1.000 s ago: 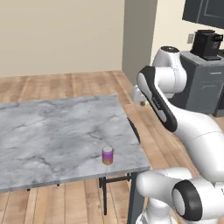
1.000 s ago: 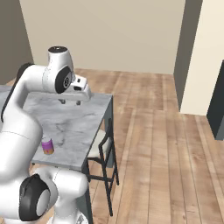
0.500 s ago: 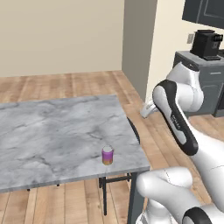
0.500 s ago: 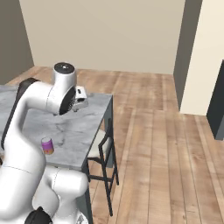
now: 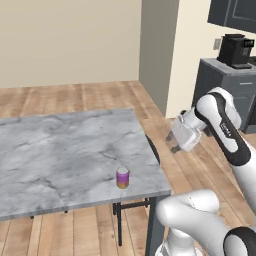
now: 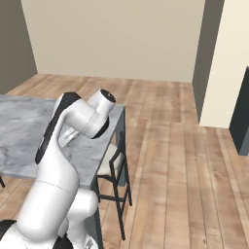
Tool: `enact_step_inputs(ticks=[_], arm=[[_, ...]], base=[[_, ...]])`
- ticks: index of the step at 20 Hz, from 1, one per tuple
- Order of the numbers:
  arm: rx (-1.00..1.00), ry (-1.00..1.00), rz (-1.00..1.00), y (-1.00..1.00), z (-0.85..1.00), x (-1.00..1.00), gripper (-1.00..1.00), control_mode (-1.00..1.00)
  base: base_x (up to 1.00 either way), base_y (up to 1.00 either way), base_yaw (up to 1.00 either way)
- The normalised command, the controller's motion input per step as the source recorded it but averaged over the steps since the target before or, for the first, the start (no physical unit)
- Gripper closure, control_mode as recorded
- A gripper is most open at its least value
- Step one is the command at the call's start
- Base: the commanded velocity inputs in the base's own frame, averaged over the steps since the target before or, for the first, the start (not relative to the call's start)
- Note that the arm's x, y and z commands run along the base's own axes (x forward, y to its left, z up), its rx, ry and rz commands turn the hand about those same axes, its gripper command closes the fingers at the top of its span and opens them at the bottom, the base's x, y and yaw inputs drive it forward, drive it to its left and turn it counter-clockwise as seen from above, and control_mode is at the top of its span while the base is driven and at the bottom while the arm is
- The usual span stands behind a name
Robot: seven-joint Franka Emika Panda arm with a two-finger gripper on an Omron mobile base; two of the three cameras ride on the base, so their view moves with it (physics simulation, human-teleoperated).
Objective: Pick the can from the counter and place it in the open cabinet.
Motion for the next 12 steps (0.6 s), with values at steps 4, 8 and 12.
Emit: enact_step_inputs(ticks=[4, 8, 12], arm=[[0.05, -0.13, 0.61, 0.04, -0.32, 0.0, -1.0, -1.0], [0.05, -0.16, 0.37, 0.12, -0.34, 0.0, -1.0, -1.0], [0.1, -0.16, 0.17, 0.14, -0.3, 0.0, -1.0, -1.0]], base=[[0.0, 0.0, 0.0], [0.0, 0.0, 0.0], [0.0, 0.0, 0.0]])
